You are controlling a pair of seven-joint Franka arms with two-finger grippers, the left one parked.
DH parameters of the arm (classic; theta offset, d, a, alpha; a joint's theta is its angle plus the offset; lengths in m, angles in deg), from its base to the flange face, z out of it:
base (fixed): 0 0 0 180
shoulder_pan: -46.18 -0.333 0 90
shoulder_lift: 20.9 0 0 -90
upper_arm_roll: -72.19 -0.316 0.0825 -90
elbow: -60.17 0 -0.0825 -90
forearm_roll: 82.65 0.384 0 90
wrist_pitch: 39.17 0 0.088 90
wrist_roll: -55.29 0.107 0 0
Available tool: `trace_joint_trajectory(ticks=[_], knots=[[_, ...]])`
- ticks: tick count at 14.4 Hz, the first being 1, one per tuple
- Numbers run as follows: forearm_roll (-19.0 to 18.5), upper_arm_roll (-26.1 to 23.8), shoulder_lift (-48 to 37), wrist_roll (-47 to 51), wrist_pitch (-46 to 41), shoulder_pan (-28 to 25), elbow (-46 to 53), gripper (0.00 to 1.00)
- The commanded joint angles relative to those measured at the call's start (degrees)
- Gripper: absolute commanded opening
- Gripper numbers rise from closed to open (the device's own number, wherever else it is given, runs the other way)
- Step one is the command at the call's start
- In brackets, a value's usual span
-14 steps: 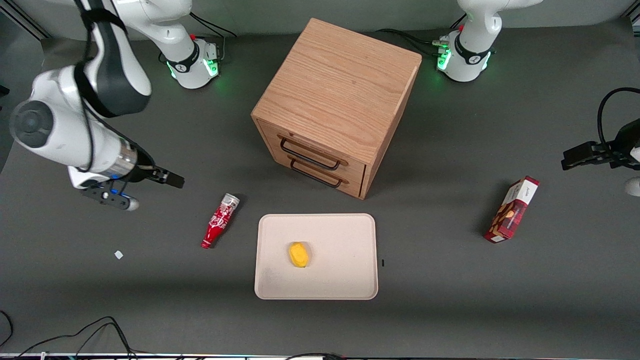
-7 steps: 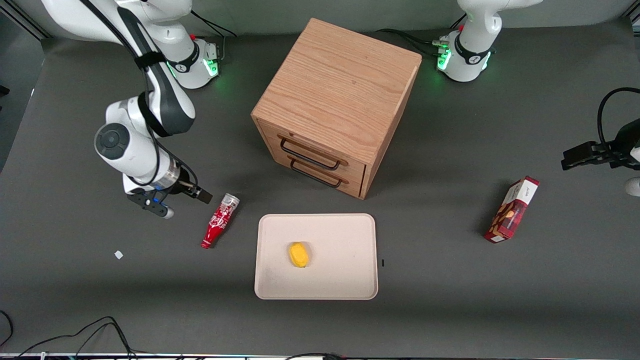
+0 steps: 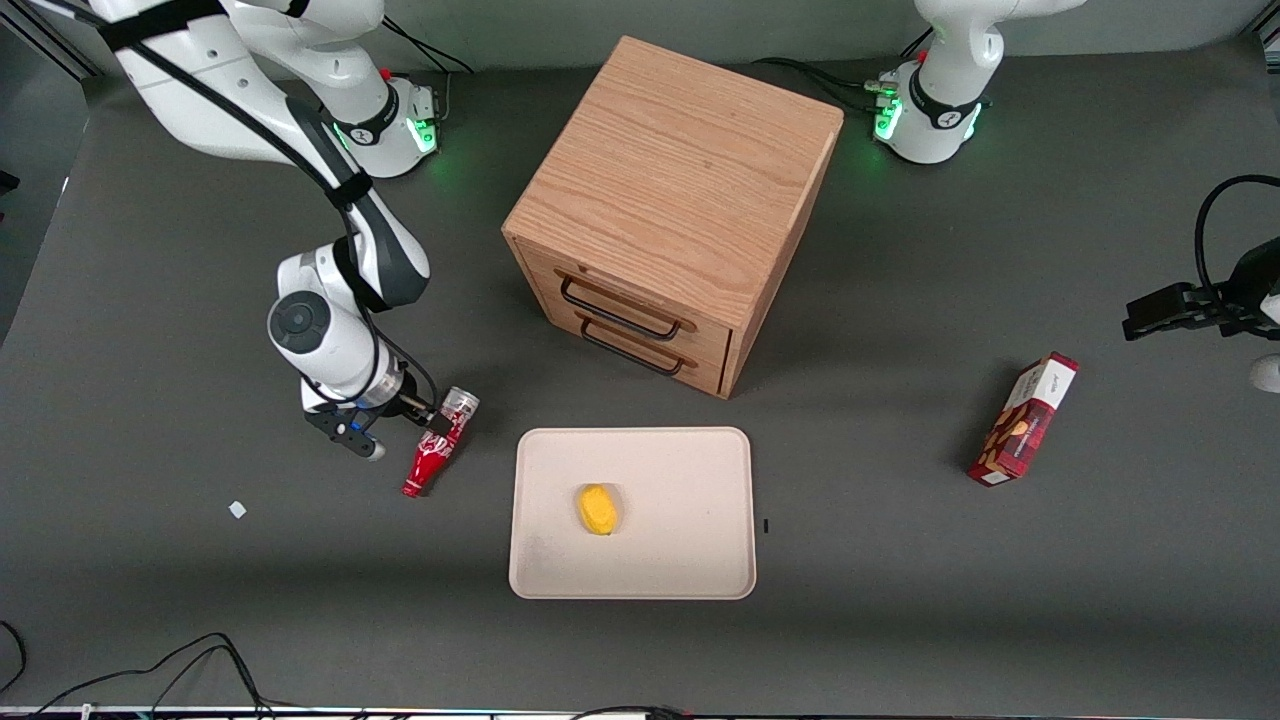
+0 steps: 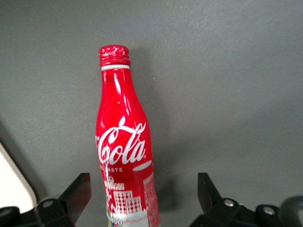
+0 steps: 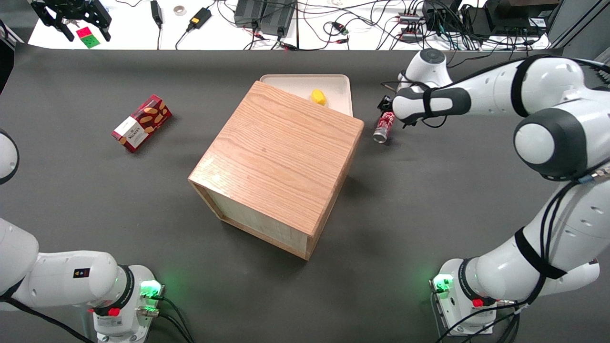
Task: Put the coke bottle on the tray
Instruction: 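Move the open right gripper down over the red Coca-Cola bottle, then close the right gripper around the bottle's body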
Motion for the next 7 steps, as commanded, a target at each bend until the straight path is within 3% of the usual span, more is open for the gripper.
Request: trace_joint_trajectory(ticks=[1,7], knots=[[-2.03,0.20,2.70,4.54,0.36,-1.60,2.95,1.00],[-2.81,0.20,6.04,4.72,1.50,-2.05,4.80,1.00]])
